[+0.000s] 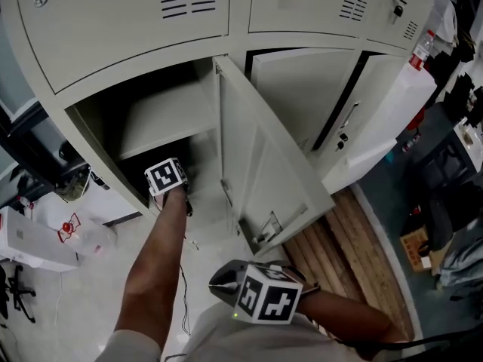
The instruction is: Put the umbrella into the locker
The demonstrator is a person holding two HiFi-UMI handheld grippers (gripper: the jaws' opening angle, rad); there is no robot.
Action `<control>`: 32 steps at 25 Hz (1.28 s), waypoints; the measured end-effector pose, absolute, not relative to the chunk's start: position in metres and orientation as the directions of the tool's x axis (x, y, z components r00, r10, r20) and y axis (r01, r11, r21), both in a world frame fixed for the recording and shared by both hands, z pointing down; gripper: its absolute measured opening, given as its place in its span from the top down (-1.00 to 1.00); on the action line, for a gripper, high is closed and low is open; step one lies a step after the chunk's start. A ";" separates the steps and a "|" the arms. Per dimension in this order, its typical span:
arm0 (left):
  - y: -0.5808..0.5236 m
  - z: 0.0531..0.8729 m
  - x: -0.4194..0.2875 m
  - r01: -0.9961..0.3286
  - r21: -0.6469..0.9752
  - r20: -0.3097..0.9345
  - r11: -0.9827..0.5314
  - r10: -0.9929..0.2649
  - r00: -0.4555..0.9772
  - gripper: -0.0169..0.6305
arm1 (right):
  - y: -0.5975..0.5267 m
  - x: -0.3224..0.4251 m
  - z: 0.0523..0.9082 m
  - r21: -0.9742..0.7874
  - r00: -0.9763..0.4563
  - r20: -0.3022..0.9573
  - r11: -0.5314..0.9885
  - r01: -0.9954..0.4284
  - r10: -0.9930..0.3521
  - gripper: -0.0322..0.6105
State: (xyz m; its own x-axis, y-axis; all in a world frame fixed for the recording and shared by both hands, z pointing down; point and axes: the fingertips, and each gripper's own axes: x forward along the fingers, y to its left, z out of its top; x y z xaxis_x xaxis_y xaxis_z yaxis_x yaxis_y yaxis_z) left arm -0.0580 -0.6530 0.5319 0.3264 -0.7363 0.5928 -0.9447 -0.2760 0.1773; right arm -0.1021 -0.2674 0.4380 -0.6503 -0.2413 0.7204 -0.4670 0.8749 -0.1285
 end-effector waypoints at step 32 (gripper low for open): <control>-0.502 0.481 -0.076 -0.935 0.144 0.496 -0.323 -0.794 0.351 0.26 | -0.165 -0.056 0.453 -0.136 -0.702 0.708 0.962 -0.235 -0.071 0.85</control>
